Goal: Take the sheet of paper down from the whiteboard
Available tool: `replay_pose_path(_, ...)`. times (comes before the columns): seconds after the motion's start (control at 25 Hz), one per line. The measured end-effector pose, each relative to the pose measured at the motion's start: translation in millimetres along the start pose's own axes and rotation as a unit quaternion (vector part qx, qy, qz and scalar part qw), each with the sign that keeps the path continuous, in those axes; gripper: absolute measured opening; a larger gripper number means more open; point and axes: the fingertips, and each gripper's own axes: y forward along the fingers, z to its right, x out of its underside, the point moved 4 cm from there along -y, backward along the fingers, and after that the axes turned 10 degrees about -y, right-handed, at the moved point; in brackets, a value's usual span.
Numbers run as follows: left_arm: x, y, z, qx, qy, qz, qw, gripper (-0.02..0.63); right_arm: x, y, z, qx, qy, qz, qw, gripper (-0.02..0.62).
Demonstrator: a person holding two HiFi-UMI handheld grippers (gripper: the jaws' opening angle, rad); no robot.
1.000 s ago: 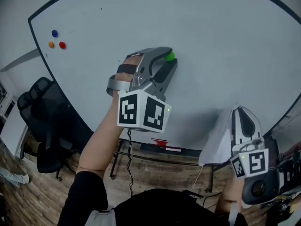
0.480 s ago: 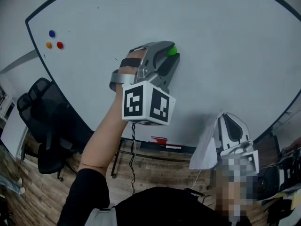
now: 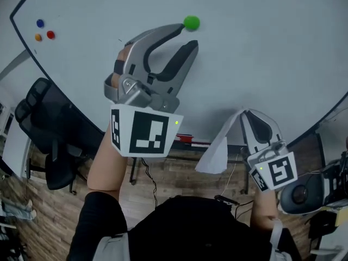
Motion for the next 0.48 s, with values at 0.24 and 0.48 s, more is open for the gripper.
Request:
replay_pose_path(0.24,43,-52,62,0.057,-0.121,-0.042,0.9902,0.012,26,-6,-19,-0.029,0.022,-0.018,0.999,0.018)
replay_pose_path(0.48,117,-106,138,0.094,-0.338,-0.069,0.9337,0.012,63,-10,-60,-0.088,0.033,-0.040,0.995,0.018)
